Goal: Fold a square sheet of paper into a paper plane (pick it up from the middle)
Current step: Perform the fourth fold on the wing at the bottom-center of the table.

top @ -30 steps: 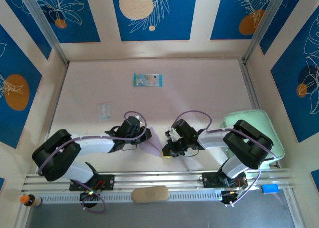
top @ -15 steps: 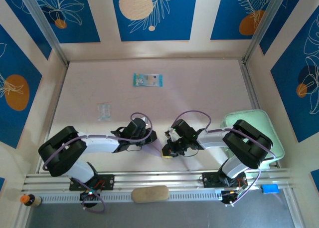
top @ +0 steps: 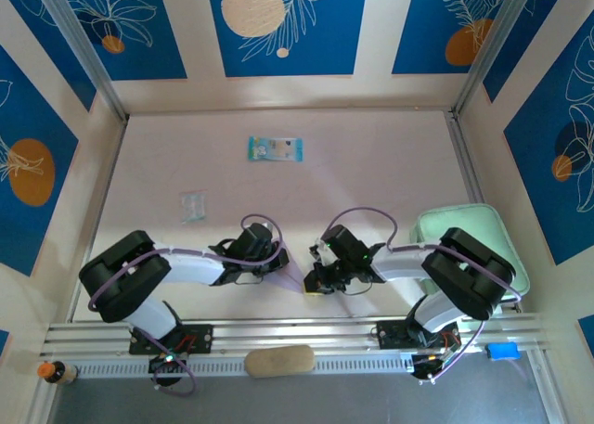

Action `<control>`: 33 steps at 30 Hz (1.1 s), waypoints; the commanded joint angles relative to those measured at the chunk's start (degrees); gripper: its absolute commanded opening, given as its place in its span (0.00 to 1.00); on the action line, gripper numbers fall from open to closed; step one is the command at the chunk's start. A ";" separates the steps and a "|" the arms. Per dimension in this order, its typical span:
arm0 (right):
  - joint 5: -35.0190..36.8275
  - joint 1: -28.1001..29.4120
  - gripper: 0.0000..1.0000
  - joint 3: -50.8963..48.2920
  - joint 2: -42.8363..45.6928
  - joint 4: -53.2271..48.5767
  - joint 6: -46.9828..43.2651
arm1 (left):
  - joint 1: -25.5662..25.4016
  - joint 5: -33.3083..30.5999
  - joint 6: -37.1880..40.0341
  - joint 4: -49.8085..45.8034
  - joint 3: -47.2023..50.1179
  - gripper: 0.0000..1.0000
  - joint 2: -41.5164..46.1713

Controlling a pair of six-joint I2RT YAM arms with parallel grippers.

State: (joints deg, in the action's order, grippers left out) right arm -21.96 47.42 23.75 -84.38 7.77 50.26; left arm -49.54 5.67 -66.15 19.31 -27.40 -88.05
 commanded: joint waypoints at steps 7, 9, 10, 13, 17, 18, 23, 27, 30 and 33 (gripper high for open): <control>4.57 1.40 0.02 -6.87 8.80 -10.38 3.69 | 1.02 -1.55 0.17 -4.85 2.61 0.06 -2.01; 5.54 1.38 0.02 -7.31 11.16 -11.82 4.03 | 1.02 -1.07 0.65 -3.60 2.61 0.06 -2.35; 5.60 1.23 0.02 -7.02 12.29 -12.79 4.14 | 0.98 -0.78 0.82 -2.90 2.61 0.06 -2.54; 5.61 1.10 0.02 -4.16 17.74 -16.61 3.13 | 1.02 0.03 1.58 -1.03 2.63 0.06 -2.94; 4.52 -0.57 0.03 0.34 21.08 -17.97 1.42 | 1.02 0.26 1.90 0.01 2.70 0.06 -3.07; 4.46 -1.19 0.03 1.43 20.20 -17.60 1.00 | 1.02 0.13 1.96 -0.02 2.83 0.06 -2.93; 3.55 -1.83 0.03 7.51 10.01 -13.67 -0.48 | 1.01 0.04 1.85 0.20 3.12 0.06 -2.48; 2.88 -1.54 0.03 11.34 2.19 -10.43 -0.72 | 1.02 0.13 1.92 0.38 3.15 0.06 -2.43; 2.53 -1.45 0.02 13.43 -2.02 -9.58 -1.05 | 1.00 0.22 1.97 0.64 3.14 0.07 -2.35; 2.99 -1.62 0.02 13.65 -5.19 -8.13 -0.79 | 1.01 0.22 1.92 0.88 3.23 0.07 -2.33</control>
State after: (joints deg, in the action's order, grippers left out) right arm -18.02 45.74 36.32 -87.44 -1.83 50.39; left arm -49.15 6.44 -65.52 24.32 -26.06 -89.01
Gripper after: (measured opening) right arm 0.042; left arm 0.066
